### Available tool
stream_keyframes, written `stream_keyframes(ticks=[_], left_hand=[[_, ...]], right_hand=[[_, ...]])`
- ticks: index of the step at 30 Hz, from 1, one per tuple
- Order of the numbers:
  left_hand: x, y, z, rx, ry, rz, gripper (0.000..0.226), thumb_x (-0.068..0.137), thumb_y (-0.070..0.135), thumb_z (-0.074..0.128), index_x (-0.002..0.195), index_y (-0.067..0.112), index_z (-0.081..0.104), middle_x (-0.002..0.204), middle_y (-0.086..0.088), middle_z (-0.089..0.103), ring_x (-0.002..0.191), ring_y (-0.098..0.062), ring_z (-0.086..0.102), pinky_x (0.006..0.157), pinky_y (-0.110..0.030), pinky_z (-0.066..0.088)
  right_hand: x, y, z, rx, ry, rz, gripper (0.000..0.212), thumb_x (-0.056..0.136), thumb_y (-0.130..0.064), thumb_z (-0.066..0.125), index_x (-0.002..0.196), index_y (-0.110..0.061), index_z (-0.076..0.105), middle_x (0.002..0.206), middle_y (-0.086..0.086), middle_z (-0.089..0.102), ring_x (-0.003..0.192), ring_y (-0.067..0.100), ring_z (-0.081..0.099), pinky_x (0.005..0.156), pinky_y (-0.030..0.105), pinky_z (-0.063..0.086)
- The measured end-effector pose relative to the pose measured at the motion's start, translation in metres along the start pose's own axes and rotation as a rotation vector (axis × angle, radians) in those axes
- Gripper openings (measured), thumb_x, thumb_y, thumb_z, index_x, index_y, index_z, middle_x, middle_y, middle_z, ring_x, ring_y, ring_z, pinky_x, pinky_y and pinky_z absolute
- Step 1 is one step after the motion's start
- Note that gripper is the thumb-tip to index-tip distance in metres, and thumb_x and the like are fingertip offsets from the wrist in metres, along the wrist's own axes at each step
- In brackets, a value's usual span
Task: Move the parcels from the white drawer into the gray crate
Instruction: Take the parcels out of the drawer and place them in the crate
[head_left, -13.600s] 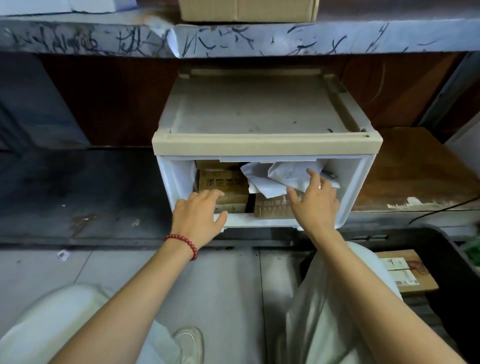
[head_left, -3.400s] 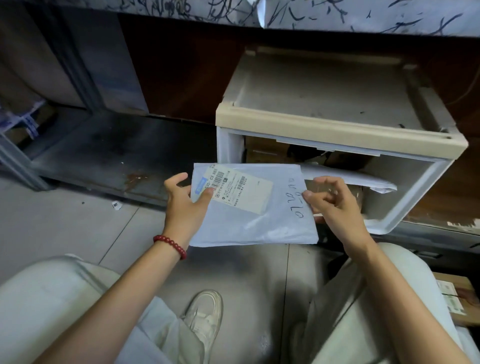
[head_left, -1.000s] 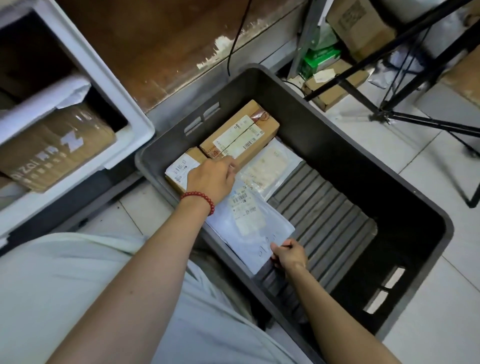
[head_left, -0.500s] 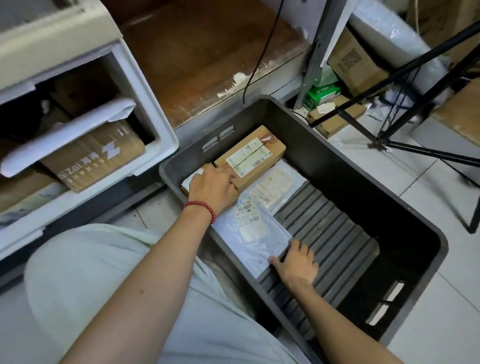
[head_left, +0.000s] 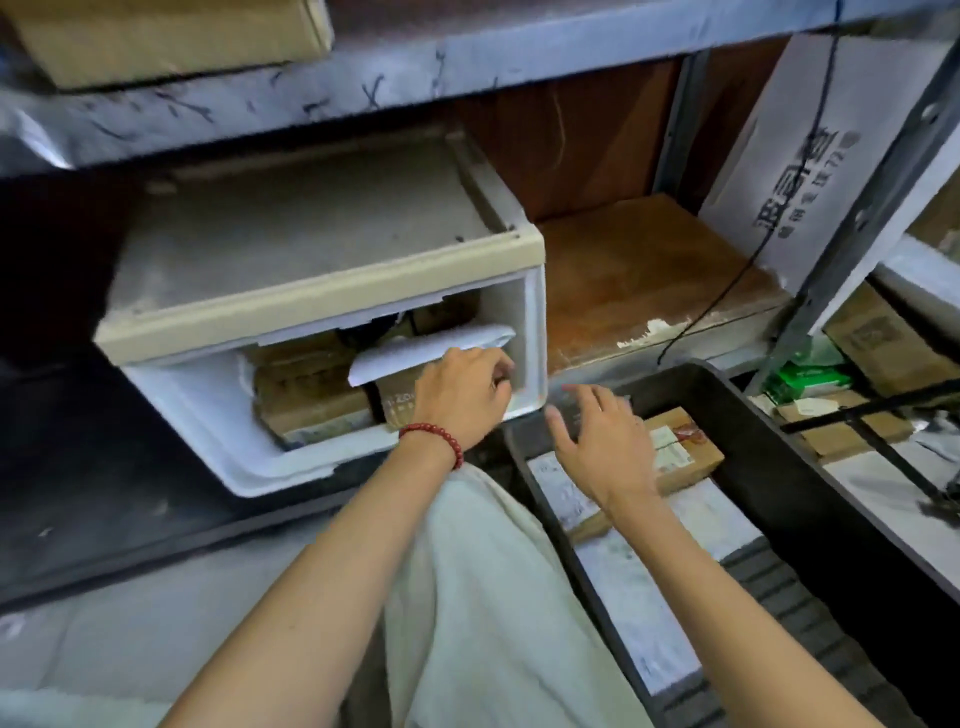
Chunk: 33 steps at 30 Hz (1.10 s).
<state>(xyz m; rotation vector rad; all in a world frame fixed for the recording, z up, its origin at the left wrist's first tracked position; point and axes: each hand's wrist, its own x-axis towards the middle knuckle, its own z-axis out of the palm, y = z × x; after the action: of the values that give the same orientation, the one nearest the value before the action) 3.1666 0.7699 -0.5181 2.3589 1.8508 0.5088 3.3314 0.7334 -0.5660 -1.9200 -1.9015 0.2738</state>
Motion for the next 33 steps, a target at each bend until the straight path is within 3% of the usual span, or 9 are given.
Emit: stream_keyframes(ticks=[6, 13, 18, 22, 27, 33], left_hand=[[-0.043, -0.072, -0.048, 0.158, 0.056, -0.152, 0.026, 0.092, 0.031, 0.051, 0.118, 0.029, 0.058, 0.115, 0.009, 0.063, 0.11, -0.019, 0.052, 0.083, -0.033, 0.042], [-0.069, -0.131, -0.068, 0.189, -0.064, -0.298, 0.032, 0.092, 0.035, 0.053, 0.124, 0.031, 0.054, 0.118, 0.01, 0.063, 0.112, -0.018, 0.053, 0.084, -0.034, 0.047], [-0.074, -0.141, -0.047, 0.135, -0.039, -0.332, 0.043, 0.093, 0.035, 0.051, 0.135, 0.028, 0.042, 0.127, 0.006, 0.055, 0.116, -0.019, 0.051, 0.084, -0.035, 0.047], [-0.049, -0.133, -0.028, 0.118, 0.019, -0.254, 0.053, 0.093, 0.034, 0.053, 0.141, 0.026, 0.034, 0.137, 0.001, 0.045, 0.117, -0.021, 0.051, 0.085, -0.036, 0.048], [-0.022, -0.14, -0.015, 0.157, -0.034, -0.257, 0.056, 0.094, 0.035, 0.052, 0.144, 0.025, 0.029, 0.143, -0.003, 0.037, 0.101, -0.028, 0.06, 0.077, -0.037, 0.05], [0.011, -0.157, -0.004, 0.09, -0.035, -0.328, 0.061, 0.092, 0.034, 0.055, 0.146, 0.027, 0.029, 0.144, -0.008, 0.038, 0.111, -0.034, 0.057, 0.082, -0.04, 0.049]], right_hand=[[0.036, -0.081, -0.007, -0.034, -0.078, -0.231, 0.044, 0.098, -0.046, 0.042, 0.132, -0.02, 0.05, 0.132, 0.005, 0.051, 0.123, 0.028, 0.046, 0.095, 0.042, 0.04], [0.044, -0.15, 0.013, 0.015, -0.331, -0.267, 0.054, 0.094, -0.039, 0.052, 0.142, -0.021, 0.038, 0.146, 0.007, 0.036, 0.133, 0.029, 0.037, 0.102, 0.044, 0.037], [0.04, -0.152, 0.045, 0.011, -0.251, -0.269, 0.057, 0.093, -0.029, 0.055, 0.144, -0.019, 0.032, 0.146, 0.005, 0.035, 0.135, 0.025, 0.033, 0.106, 0.039, 0.032], [0.059, -0.142, 0.051, -0.064, -0.122, -0.309, 0.056, 0.092, -0.024, 0.057, 0.142, -0.018, 0.034, 0.145, 0.006, 0.036, 0.134, 0.026, 0.033, 0.106, 0.038, 0.031], [0.097, -0.123, 0.05, -0.129, -0.133, -0.165, 0.055, 0.092, -0.028, 0.058, 0.139, -0.011, 0.035, 0.144, 0.012, 0.035, 0.132, 0.033, 0.033, 0.103, 0.044, 0.032], [0.127, -0.104, 0.057, -0.204, -0.109, 0.038, 0.066, 0.092, -0.029, 0.061, 0.146, -0.009, 0.03, 0.143, 0.019, 0.037, 0.133, 0.037, 0.03, 0.105, 0.044, 0.031]])
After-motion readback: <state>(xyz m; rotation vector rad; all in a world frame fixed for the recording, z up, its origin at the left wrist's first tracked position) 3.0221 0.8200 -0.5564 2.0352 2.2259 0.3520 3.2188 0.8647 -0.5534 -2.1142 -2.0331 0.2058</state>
